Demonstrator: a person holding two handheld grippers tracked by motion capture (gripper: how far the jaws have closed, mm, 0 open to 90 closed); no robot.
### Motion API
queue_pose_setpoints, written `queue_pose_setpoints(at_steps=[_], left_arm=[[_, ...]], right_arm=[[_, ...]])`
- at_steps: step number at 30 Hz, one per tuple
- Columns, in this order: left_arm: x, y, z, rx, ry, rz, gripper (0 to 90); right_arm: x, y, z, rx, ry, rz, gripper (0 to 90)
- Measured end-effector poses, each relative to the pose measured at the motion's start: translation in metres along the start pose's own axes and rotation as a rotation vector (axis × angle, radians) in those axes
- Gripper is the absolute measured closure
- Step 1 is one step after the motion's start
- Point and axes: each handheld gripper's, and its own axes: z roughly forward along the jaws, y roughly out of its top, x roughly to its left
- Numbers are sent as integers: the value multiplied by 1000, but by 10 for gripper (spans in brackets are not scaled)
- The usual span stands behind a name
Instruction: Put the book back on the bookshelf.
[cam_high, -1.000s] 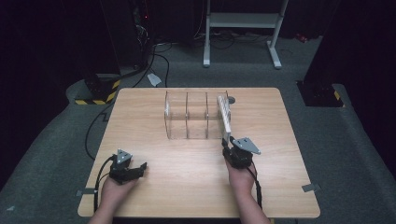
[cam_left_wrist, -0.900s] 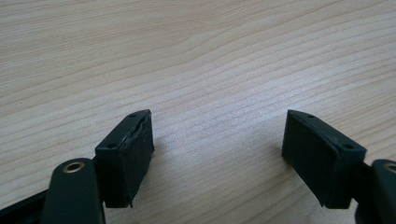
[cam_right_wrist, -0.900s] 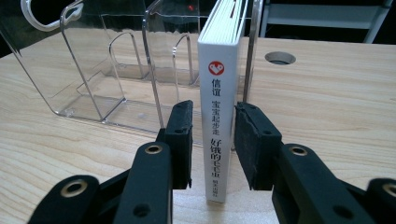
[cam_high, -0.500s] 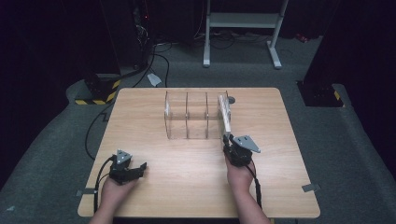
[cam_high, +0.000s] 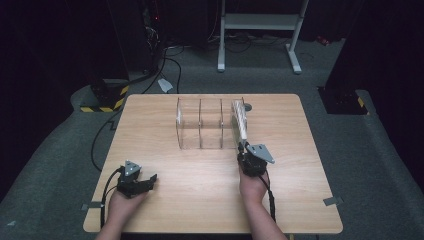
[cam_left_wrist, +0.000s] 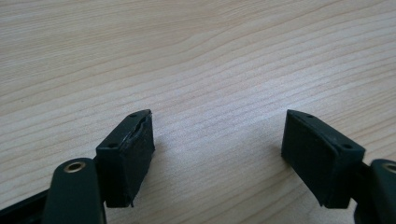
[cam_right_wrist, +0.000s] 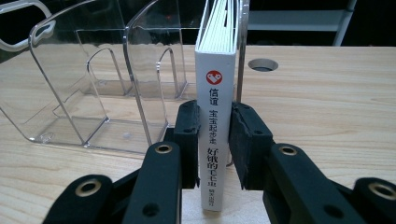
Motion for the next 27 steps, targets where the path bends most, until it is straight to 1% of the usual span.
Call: queue_pose_setpoints(at_steps=[2,13,19,21,23,24,27], left_arm=[[0,0,0,-2,-2,-7,255],[0,0,0,-2,-2,-4,255],[0,0,0,-2,-3,-6,255],[0,0,0,-1,2,5,256],[0,0,0,-1,0,1,256],[0,0,0,-2,-1,0,255],[0,0,0,-2,-2,1,255]], right_arm=[[1,0,1,0,-6,4,731],[4,2,5,-2,-8,4,727],[4,3,7,0,-17,5,728],[4,4,8,3,-21,10,727],[4,4,8,1,-19,8,723],[4,4,8,2,-16,6,714],[3,6,5,-5,-5,10,635]])
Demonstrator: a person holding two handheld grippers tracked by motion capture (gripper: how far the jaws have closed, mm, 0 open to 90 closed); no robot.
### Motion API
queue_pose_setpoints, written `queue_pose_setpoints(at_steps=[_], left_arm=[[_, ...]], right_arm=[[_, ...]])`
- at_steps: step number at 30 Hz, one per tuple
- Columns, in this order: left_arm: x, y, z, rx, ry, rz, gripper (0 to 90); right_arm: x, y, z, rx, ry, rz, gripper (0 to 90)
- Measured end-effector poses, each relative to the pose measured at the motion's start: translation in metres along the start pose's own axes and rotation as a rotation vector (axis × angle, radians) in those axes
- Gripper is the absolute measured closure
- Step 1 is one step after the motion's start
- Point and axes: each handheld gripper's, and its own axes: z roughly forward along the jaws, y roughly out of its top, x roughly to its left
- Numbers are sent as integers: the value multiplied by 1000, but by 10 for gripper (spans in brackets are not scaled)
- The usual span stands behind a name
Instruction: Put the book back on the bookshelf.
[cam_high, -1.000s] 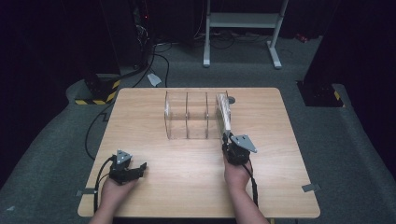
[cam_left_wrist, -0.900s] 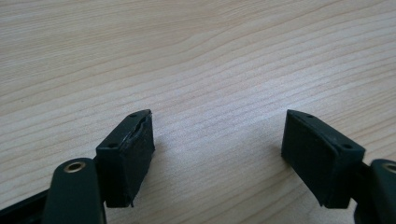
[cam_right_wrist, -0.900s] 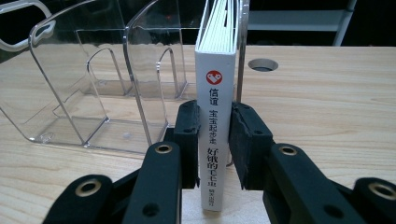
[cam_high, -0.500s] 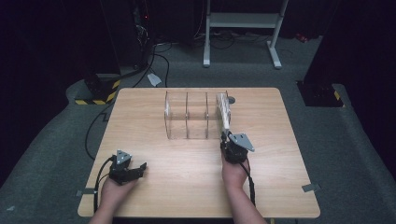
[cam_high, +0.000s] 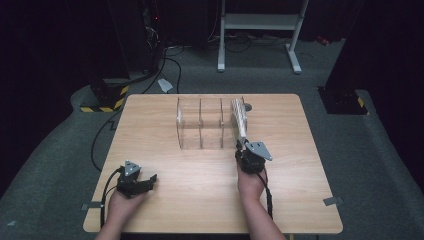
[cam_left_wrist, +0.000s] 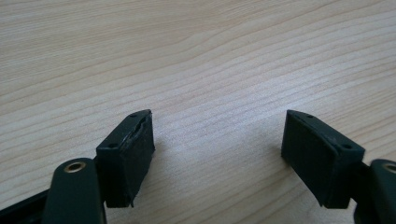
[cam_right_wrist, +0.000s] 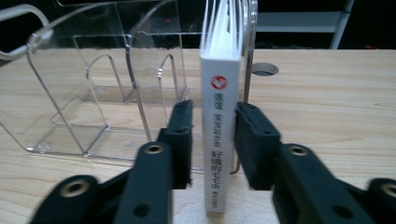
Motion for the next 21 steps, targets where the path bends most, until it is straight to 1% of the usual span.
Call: queue_pose_setpoints(at_steps=[3,4,6,8,9,11,14,16,19,21], left_arm=[[0,0,0,-1,0,-5,255],[0,0,0,0,2,1,255],[0,0,0,0,2,0,255],[-1,0,0,-2,3,-3,255],[-1,0,0,-4,3,-3,255],[-1,-1,0,-5,4,-4,255],[-1,-1,0,-6,4,-9,255],[-2,-1,-1,-7,6,-9,255],[-2,-2,-1,-8,6,-10,255],[-1,-2,-1,-8,6,-11,254]], right_arm=[[-1,2,-5,4,29,3,570],[-2,2,-7,-1,37,-6,547],[-4,2,-12,0,50,-20,491],[-9,1,-17,6,77,-32,447],[-12,0,-20,17,82,-43,424],[-23,-4,-25,32,107,-53,389],[-42,-12,-29,95,102,-79,347],[-58,-18,-34,128,84,-85,341],[-81,-29,-40,177,63,-86,308],[-95,-37,-42,229,42,-98,281]])
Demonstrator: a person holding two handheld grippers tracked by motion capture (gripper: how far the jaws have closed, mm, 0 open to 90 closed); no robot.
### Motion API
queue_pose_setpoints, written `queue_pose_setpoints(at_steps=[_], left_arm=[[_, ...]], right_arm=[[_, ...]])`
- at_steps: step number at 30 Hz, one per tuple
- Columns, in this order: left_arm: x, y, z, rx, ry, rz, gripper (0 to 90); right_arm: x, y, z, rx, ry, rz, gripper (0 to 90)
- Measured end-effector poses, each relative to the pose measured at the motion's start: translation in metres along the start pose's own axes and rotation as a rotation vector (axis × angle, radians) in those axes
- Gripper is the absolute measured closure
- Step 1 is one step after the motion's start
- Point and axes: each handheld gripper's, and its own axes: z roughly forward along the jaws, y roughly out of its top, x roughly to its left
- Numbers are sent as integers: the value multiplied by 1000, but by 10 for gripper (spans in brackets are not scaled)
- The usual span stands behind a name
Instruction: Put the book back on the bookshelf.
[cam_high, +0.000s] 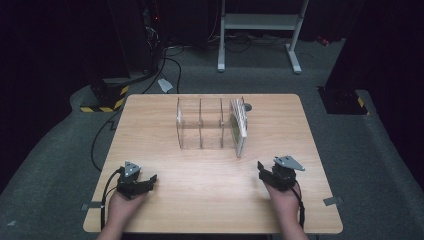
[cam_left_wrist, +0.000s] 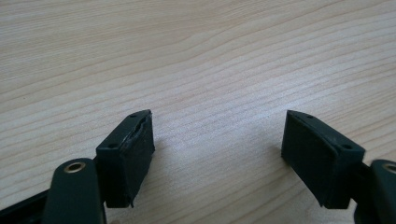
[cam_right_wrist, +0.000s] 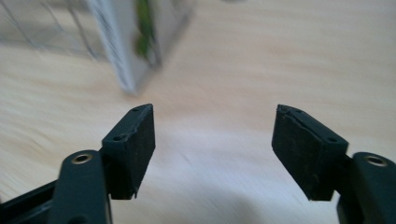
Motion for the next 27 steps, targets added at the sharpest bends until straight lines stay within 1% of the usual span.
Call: queue_pose_setpoints(at_steps=[2,3,4,7,8,10,13,16,17,18,24,27], left_arm=[[0,0,0,0,2,-1,254],[0,0,0,1,2,0,252],[0,0,0,0,4,1,248],[-1,0,0,3,5,-3,236],[-1,0,0,4,4,-3,235],[-2,0,0,5,5,-3,231],[-2,0,0,6,7,-7,223],[-3,0,0,8,5,-6,211],[-3,0,0,9,7,-6,209],[-3,0,0,9,7,-6,208],[-3,0,1,9,5,-3,199],[-3,0,1,10,2,3,191]], right_arm=[[-10,-7,-1,51,-21,-14,259],[-14,-10,-2,65,-25,-18,250],[-17,-12,-4,79,-25,-18,245],[-26,-19,-3,148,-14,-5,217],[-26,-22,-1,181,-24,-14,205],[-28,-23,-2,178,-1,-31,192],[-28,-22,-1,184,-1,-32,154],[-25,-22,1,190,-17,-18,128],[-26,-22,1,191,-14,-13,128],[-27,-22,1,188,-19,-16,127],[-24,-23,-2,191,-52,18,128],[-22,-24,-2,189,-67,20,131]])
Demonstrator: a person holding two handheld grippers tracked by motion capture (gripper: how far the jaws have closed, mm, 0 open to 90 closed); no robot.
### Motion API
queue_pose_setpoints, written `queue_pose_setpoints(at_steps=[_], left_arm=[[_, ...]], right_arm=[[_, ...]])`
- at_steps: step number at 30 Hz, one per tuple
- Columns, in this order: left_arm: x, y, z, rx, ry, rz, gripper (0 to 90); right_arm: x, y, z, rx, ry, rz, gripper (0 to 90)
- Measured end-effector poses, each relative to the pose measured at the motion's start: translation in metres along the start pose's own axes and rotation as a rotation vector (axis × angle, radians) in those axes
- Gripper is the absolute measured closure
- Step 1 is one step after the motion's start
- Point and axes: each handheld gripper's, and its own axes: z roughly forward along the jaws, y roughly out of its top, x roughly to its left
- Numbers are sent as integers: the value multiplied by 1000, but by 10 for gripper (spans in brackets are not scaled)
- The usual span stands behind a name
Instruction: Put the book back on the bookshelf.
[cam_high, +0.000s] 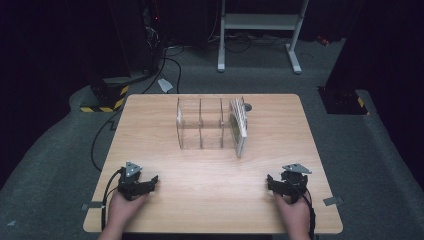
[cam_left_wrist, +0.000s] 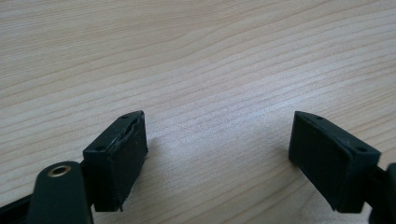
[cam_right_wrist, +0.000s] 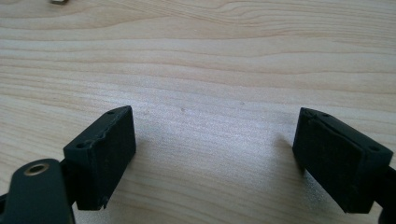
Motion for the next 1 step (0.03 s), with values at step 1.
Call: queue_pose_setpoints(at_steps=[1], left_arm=[[0,0,0,0,0,0,191]], right_arm=[[0,0,0,0,0,3,130]])
